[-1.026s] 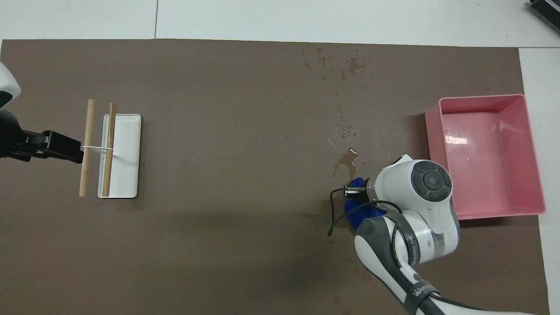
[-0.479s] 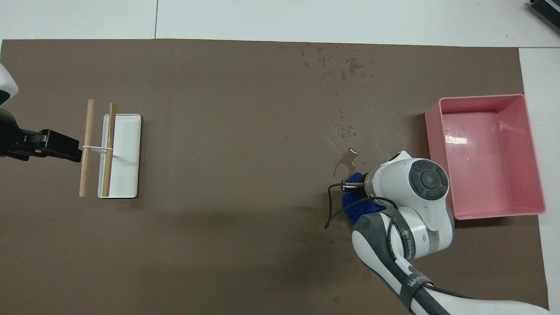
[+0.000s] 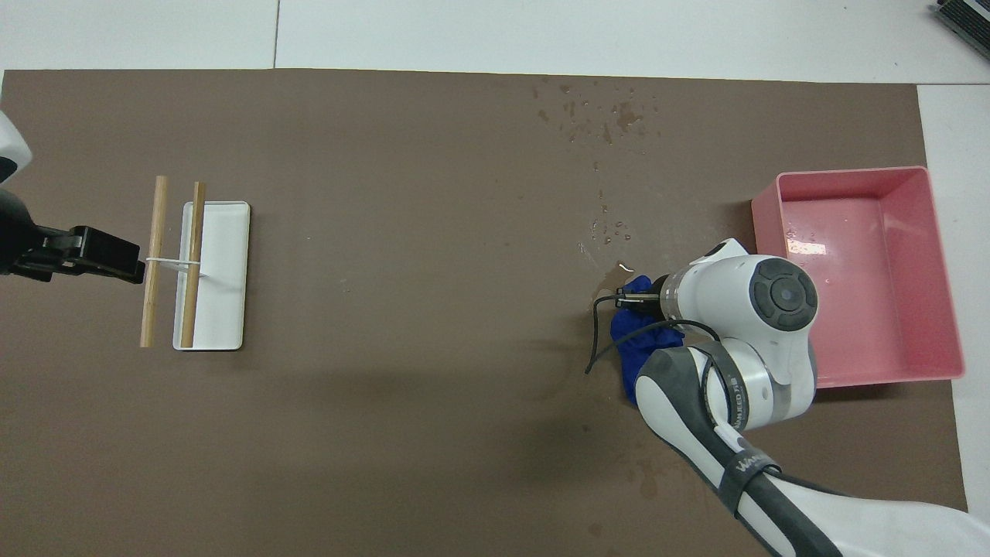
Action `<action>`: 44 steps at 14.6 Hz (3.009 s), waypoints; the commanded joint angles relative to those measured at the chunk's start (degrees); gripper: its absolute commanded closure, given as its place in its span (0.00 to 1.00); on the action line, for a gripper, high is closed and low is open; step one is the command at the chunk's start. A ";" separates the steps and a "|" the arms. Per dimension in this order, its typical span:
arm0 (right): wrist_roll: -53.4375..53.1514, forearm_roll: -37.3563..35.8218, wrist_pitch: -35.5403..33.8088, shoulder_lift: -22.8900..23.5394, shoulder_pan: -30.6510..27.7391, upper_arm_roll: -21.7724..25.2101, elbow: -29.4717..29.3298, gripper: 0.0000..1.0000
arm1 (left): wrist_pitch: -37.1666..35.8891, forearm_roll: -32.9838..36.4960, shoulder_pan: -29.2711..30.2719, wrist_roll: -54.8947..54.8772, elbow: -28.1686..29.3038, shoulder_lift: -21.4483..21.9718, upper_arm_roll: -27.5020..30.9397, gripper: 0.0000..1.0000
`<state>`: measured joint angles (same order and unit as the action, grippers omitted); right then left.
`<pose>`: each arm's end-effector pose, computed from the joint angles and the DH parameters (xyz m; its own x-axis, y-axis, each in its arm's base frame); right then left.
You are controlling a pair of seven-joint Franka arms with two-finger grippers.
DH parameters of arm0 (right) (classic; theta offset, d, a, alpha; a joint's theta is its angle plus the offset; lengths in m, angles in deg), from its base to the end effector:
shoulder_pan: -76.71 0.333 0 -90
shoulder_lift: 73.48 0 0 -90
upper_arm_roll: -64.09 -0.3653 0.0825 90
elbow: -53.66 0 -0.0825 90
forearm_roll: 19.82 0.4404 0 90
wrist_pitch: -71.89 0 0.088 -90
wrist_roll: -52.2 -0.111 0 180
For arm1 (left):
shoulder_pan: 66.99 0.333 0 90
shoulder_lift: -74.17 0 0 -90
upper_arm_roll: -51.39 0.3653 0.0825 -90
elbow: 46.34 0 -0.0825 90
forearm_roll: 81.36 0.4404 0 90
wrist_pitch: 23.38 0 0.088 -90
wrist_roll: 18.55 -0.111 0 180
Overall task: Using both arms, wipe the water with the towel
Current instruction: 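Wipe the towel across the water puddle with the right gripper, then drag the towel over the wet area farther from the robot and back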
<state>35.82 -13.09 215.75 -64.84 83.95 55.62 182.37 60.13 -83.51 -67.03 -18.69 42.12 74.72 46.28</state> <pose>0.5736 0.1601 0.3144 0.9910 -0.1099 0.0760 -0.0996 -0.9867 -0.1281 0.5925 -0.0582 0.6802 0.9924 -0.0961 -0.0766 -0.0935 -0.9949 0.0368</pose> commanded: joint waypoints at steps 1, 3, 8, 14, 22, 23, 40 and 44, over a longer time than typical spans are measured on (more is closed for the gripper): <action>2.05 1.17 0.64 1.64 -0.83 -0.49 -1.97 1.00 | 0.60 -0.40 0.03 -0.47 1.28 0.68 0.28 0.00; 1.97 1.17 0.73 1.82 -0.74 -0.49 -2.32 1.00 | 0.60 -0.40 0.39 -0.47 1.37 0.68 0.28 0.00; 1.70 1.17 3.35 4.71 0.14 -0.58 -4.87 1.00 | 0.60 -0.40 0.48 -0.47 1.37 0.68 0.28 0.00; 1.53 1.17 8.64 12.09 1.54 -0.58 -9.77 1.00 | 0.60 -0.40 0.48 -0.47 1.37 0.68 0.28 0.00; 0.74 1.17 8.81 20.27 3.56 -0.67 -23.14 1.00 | 0.60 -0.40 0.48 -0.47 1.37 0.68 0.28 0.00; 0.74 1.17 8.81 21.15 3.65 -0.76 -24.89 1.00 | 0.60 -0.40 0.48 -0.47 1.37 0.68 0.28 0.00; 11.91 1.52 6.19 23.71 -0.66 -0.67 -26.23 1.00 | 0.60 -0.40 0.48 -0.47 1.37 0.68 0.28 0.00; 7.50 1.52 -2.41 22.48 -0.13 -1.81 -26.23 1.00 | 0.60 -0.40 0.48 -0.47 1.37 0.68 0.28 0.00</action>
<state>44.79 -12.26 218.74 -41.80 83.89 54.91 154.14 60.13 -83.51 -66.75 -18.69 42.47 74.72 46.47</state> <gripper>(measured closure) 0.863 0.000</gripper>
